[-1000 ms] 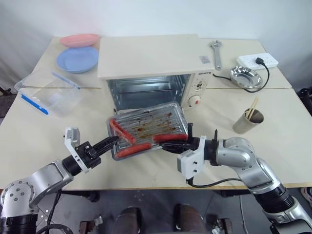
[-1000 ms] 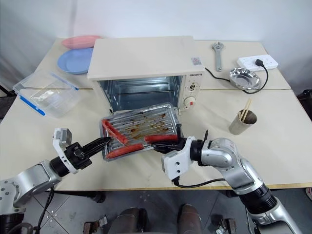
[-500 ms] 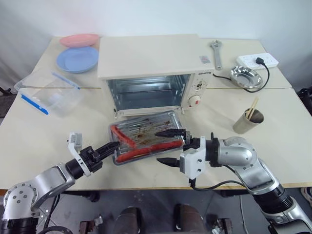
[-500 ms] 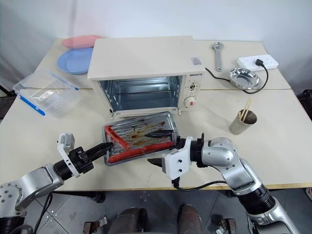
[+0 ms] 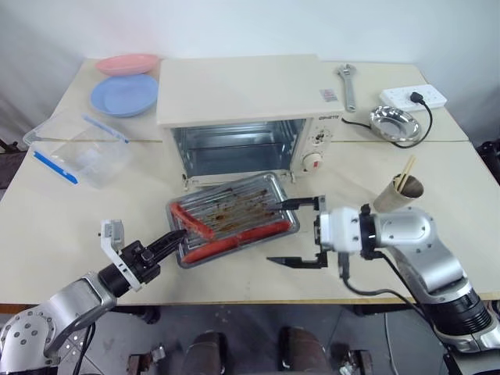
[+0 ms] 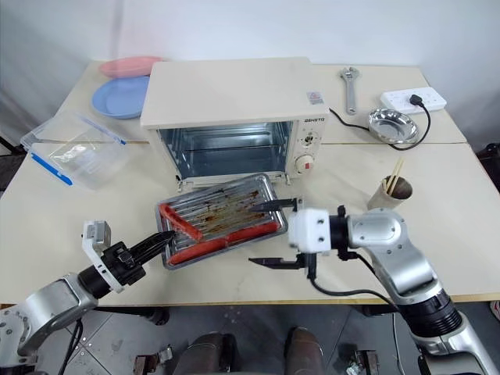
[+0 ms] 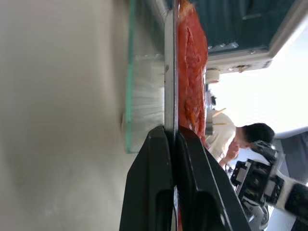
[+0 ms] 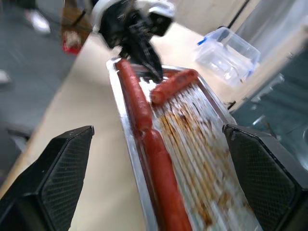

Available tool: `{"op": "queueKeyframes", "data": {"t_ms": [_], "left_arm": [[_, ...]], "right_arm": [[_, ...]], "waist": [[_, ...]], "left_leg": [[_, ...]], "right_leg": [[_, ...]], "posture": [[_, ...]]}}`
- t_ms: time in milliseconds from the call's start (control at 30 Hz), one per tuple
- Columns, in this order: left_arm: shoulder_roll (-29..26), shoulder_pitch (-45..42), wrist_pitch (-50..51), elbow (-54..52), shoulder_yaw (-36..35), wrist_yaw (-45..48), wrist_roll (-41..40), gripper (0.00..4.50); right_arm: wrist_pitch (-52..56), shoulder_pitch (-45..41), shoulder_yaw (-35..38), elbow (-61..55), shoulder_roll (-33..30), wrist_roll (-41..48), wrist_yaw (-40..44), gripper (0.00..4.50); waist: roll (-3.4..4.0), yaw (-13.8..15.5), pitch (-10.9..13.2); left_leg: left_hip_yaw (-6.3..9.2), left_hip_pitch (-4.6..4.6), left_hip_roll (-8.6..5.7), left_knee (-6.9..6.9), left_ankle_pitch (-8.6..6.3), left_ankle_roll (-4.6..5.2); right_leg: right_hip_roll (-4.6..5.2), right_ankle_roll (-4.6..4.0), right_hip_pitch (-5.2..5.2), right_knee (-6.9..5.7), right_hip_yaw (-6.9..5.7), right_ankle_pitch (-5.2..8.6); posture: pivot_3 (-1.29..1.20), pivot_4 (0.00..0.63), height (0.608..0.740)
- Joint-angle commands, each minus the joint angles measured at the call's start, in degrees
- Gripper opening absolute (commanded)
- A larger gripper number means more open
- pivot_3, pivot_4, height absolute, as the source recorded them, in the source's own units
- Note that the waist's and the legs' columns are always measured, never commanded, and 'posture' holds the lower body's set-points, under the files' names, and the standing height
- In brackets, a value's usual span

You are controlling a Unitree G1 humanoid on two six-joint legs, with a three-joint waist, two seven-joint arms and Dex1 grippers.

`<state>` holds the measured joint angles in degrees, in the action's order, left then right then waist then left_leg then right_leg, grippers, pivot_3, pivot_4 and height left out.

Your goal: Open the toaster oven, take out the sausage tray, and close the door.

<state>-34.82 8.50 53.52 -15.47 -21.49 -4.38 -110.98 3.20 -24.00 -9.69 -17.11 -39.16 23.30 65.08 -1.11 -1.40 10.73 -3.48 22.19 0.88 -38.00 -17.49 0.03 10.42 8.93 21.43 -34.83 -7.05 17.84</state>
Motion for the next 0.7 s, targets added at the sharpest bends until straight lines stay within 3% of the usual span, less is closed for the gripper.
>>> {"op": "queueKeyframes", "data": {"t_ms": [33,233,400,700], "left_arm": [[1.82,2.45,-1.93,-3.99,-2.76,1.92,-2.02,0.00],[6.80,9.56,-5.74,-9.31,-4.43,1.22,-2.02,0.00],[11.04,16.53,-10.54,-14.70,-4.78,-0.02,-2.02,0.00],[19.05,30.69,-19.38,-23.19,-8.15,2.07,-2.02,0.00]], "right_arm": [[1.65,-1.50,4.28,3.90,-1.29,5.11,4.26,3.82],[-2.04,-5.69,5.65,19.75,-3.31,3.96,15.05,1.80],[-10.83,-10.60,4.27,36.45,-2.05,-2.33,18.65,0.16],[-23.39,-13.99,1.67,53.77,1.59,-10.42,21.42,0.06]], "waist": [[0.00,0.03,0.00],[0.00,0.02,0.00],[0.02,-0.05,0.01],[0.08,-0.16,0.05]], "left_leg": [[-0.01,0.00,0.00,0.00,0.00,0.00],[-0.12,0.00,-0.01,0.00,-0.06,0.08],[-0.21,-0.01,0.00,-0.05,-0.06,0.08],[-0.25,-0.01,0.02,-0.08,-0.08,0.07]], "right_leg": [[0.00,0.00,-0.01,0.00,0.00,0.00],[0.00,0.00,-0.01,0.12,0.05,0.00],[0.00,-0.02,-0.02,0.24,0.11,-0.02],[-0.03,-0.06,-0.06,0.60,0.14,-0.05]], "posture": [[0.00,0.150,0.740],[0.00,0.150,0.740],[0.00,0.150,0.740],[0.00,0.150,0.740]]}}
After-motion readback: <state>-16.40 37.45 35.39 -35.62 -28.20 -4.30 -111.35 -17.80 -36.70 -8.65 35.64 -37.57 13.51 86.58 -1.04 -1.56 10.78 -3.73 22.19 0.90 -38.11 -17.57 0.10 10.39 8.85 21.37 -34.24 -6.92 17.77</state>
